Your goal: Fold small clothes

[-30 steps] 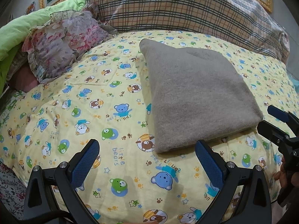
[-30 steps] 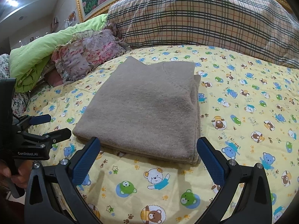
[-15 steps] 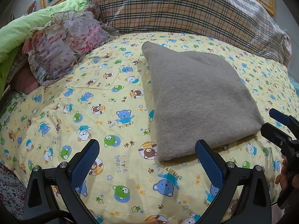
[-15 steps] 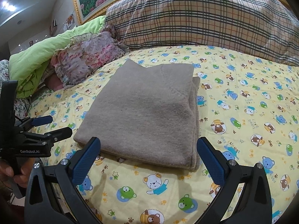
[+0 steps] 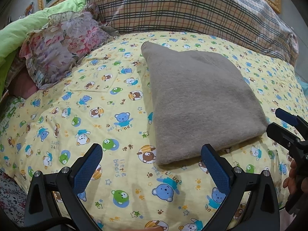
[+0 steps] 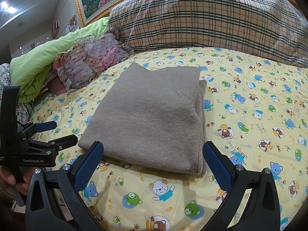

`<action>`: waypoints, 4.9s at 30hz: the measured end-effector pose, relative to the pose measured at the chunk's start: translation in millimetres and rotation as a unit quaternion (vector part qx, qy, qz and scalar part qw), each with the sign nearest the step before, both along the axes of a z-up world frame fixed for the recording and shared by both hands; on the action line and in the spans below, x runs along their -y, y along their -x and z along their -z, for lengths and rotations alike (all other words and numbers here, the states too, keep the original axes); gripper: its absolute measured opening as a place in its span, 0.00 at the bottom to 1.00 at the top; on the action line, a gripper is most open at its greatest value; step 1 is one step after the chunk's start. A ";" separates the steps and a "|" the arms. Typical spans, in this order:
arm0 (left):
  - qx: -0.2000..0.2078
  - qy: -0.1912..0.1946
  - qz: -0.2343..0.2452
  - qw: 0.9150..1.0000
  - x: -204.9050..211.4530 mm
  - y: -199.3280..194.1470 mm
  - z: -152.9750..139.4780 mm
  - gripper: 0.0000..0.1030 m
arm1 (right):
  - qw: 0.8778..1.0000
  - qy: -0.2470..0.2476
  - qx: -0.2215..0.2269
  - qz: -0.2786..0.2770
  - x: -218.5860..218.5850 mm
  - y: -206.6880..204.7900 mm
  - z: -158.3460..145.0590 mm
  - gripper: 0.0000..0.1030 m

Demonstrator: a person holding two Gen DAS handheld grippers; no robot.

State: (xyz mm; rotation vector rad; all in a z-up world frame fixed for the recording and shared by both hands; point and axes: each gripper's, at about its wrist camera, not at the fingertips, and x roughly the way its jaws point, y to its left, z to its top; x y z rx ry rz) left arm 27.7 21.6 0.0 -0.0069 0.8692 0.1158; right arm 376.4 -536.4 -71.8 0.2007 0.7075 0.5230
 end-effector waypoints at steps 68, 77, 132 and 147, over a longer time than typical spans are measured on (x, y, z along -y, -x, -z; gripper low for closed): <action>-0.011 -0.001 0.002 1.000 1.1 -7.1 -2.1 1.00 | 1.000 0.009 -0.009 -0.018 -1.2 -13.5 -1.7 1.00; -0.009 0.000 0.003 1.000 1.0 -8.5 -3.8 1.00 | 1.000 0.009 -0.009 -0.018 -2.2 -14.1 -2.5 1.00; -0.010 0.006 0.008 1.000 4.9 -12.5 -5.7 1.00 | 1.000 0.006 -0.011 -0.019 -2.3 -21.6 -3.2 1.00; -0.008 0.011 0.008 1.000 2.9 -14.4 -7.0 0.99 | 1.000 0.004 -0.011 -0.018 -0.5 -23.3 -3.5 1.00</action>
